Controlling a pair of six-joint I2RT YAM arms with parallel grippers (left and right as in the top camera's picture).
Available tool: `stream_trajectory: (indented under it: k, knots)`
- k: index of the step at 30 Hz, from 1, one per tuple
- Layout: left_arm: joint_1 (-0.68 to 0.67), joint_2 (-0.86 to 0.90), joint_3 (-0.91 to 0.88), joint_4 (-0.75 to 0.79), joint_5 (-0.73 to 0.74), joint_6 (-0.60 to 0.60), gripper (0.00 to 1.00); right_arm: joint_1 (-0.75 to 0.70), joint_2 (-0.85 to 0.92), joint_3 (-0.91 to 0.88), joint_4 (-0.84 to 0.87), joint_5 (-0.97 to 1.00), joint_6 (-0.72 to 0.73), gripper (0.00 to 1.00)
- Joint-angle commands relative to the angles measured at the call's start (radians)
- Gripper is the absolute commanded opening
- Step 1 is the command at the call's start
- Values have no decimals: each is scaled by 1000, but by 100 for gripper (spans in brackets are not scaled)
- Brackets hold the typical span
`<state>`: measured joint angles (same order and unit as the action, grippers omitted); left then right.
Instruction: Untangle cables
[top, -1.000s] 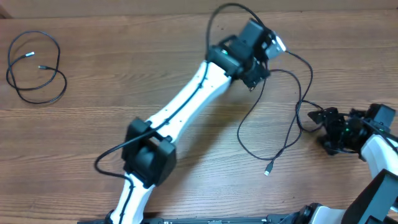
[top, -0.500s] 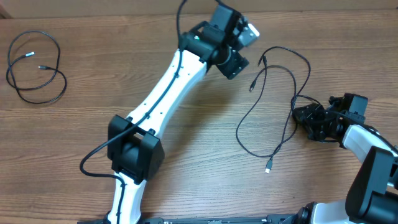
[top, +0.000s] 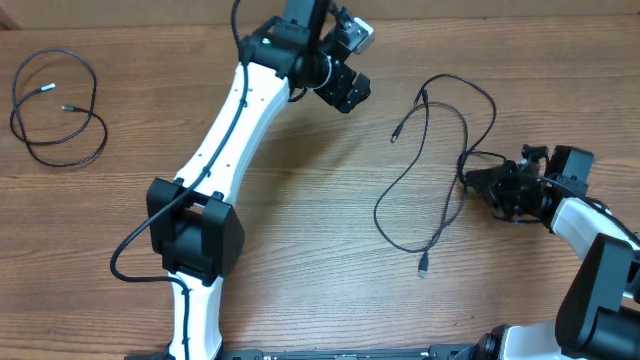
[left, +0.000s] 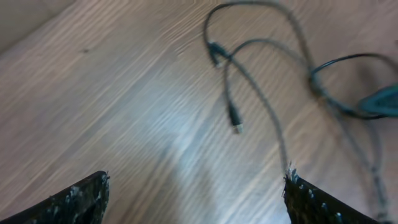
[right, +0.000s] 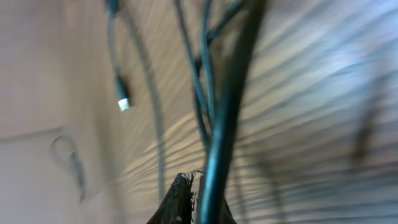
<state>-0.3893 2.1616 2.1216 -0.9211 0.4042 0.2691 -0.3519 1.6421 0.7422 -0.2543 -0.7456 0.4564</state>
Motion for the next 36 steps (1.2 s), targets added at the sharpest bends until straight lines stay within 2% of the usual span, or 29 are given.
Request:
stream_trajectory:
  k: [1, 8, 12, 14, 18, 21, 22, 23, 25, 27, 29, 32, 36]
  knots:
    - [40, -37, 8, -3, 195, -12, 90, 73, -60, 69, -16, -143, -21, 4]
    - [82, -37, 8, -28, 297, -12, 90, 297, -132, 151, -19, -120, -43, 4]
    - [95, -37, 8, -65, 294, -12, 89, 349, -134, 195, -7, -110, -45, 4]
    - [101, -37, 8, -89, 296, -32, 86, 352, -134, 208, -2, -143, -90, 4]
    - [105, -37, 7, -118, 296, -230, 81, 352, -134, 209, 18, -216, -167, 4]
    - [96, -36, 7, -140, 296, -454, 81, 352, -134, 209, 18, -246, -220, 4]
    - [92, -36, 7, -142, 296, -512, 87, 352, -134, 209, 18, -261, -237, 4]
    - [86, -37, 7, -144, 296, -566, 100, 352, -134, 209, 20, -278, -259, 4]
    - [72, -37, 7, -153, 296, -615, 100, 352, -134, 209, 29, -319, -292, 4]
    - [59, -37, 7, -153, 291, -608, 100, 352, -134, 209, 48, -353, -309, 4]
    - [46, -36, 7, -152, 285, -606, 93, 352, -134, 209, 78, -372, -308, 4]
    - [29, -37, 7, -156, 261, -606, 70, 352, -134, 209, 111, -379, -307, 4]
    - [17, -36, 7, -180, 240, -608, 59, 352, -134, 209, 119, -378, -300, 4]
